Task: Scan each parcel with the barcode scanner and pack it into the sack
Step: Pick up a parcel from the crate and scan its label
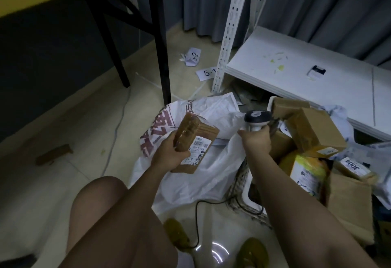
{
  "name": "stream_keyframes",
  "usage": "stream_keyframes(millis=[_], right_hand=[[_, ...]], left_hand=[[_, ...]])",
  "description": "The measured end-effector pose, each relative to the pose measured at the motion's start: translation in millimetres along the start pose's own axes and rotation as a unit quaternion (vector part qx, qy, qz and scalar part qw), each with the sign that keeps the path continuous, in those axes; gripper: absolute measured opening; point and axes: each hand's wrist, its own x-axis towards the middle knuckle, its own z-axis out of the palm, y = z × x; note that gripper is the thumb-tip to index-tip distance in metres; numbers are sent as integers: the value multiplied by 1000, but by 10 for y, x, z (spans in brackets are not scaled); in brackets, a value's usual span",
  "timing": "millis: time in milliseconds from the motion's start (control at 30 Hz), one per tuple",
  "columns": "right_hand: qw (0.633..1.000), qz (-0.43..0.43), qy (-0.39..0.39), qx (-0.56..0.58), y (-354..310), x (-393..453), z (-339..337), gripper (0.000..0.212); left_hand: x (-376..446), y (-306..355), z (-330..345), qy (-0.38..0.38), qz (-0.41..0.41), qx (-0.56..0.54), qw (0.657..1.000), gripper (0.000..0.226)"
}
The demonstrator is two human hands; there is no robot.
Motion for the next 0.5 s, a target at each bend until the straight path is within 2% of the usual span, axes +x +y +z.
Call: stream_keyframes(millis=[100,167,233,400,467,500], right_hand=[[1000,12,7,-4,45,110,61,64],[1000,14,7,-4,76,175,66,58],[1000,3,3,-1,108,236,40,54],[996,-73,-27,42,177,99,-215,49],[993,-93,-14,69,209,-11,-334,37],[992,-95,-3,84,209,-57,-385,31]], left_hand=[[242,-16,30,-38,25,112,993,97],[377,70,59,-69,51,216,973,104],[506,148,112,-98,65,310,943,100],[784,331,259,-112,110,441,883,85],[850,417,322,-92,116,461,875,82],[880,457,357,-72,117,443,886,82]])
